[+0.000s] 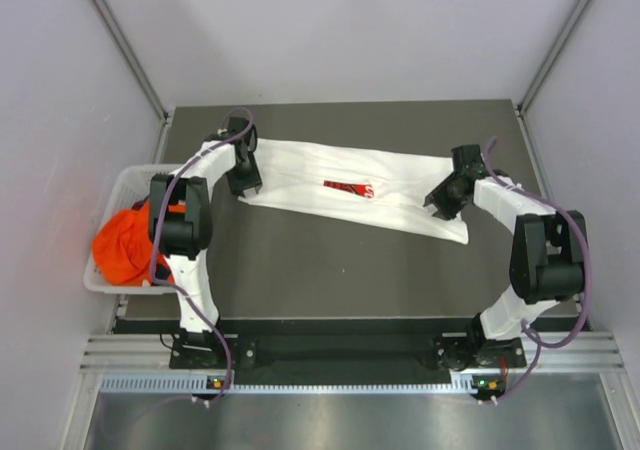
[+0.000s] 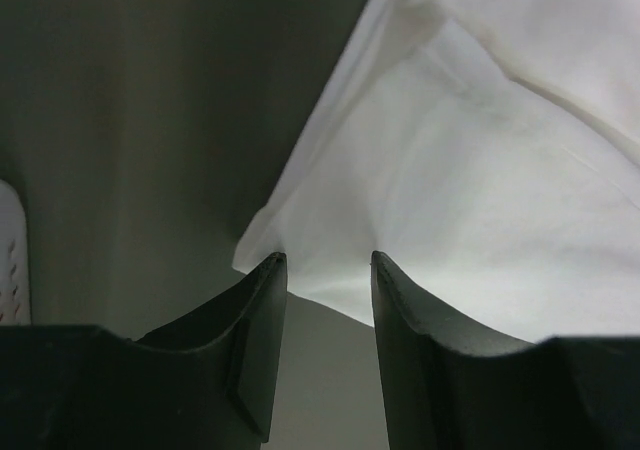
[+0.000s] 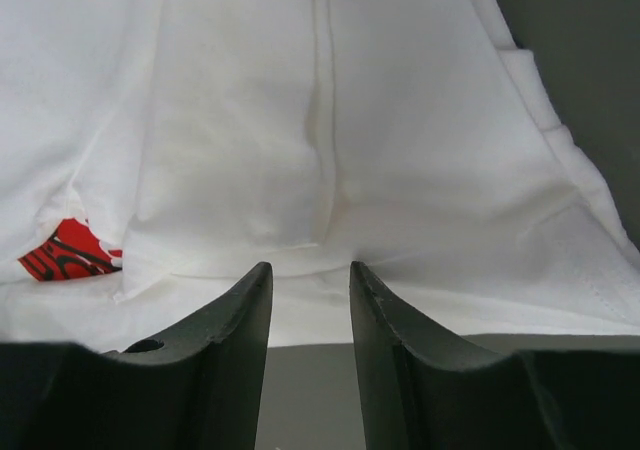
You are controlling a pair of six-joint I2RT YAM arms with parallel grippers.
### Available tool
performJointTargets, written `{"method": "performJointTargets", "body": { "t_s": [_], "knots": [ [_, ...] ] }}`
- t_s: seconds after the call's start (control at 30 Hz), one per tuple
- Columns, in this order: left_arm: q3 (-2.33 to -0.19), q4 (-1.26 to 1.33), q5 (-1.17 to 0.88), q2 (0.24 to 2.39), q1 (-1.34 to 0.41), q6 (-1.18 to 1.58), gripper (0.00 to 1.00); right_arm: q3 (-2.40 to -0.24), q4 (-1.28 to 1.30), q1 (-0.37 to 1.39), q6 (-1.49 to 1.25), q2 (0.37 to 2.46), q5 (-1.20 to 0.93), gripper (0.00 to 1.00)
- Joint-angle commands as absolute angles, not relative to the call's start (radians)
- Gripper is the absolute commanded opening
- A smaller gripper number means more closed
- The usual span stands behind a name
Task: Fold and stack the t-shirts
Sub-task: Fold the tshirt
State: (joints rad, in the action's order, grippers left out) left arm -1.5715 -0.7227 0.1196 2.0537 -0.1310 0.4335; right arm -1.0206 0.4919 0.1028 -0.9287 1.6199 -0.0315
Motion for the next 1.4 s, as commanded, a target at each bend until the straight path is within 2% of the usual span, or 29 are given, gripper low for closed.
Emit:
{"method": "performJointTargets", "body": {
  "t_s": [0.0,0.63,0.73,0.8,0.87,0.9,1.37],
  "knots": [
    [-1.559,-0.681,0.149,2.049,-0.117,0.463,0.44,-1.094,0.434,0.127,-0.982,1.654,-0.006,0.38],
    [-1.562,-0.678,0.161,2.04,-0.117,0.472,0.43,-1.106,0.437,0.184,-1.095,1.732,0.077,0.39],
    [-1.56,-0.678,0.167,2.042,-0.117,0.474,0.43,-1.117,0.436,0.184,-1.1,1.746,0.087,0.37],
    [-1.56,-0.68,0.178,2.043,-0.117,0.472,0.43,-1.126,0.439,0.184,-1.104,1.749,0.09,0.34],
    [-1.559,-0.683,0.209,2.042,-0.118,0.471,0.43,-1.127,0.425,0.186,-1.103,1.741,0.101,0.2],
    [-1.559,-0.681,0.213,2.042,-0.118,0.471,0.43,-1.134,0.417,0.184,-1.095,1.738,0.104,0.0],
    [-1.557,-0.672,0.21,2.059,-0.118,0.482,0.42,-1.204,0.218,0.19,-0.936,1.772,0.021,0.0]
  ]
}}
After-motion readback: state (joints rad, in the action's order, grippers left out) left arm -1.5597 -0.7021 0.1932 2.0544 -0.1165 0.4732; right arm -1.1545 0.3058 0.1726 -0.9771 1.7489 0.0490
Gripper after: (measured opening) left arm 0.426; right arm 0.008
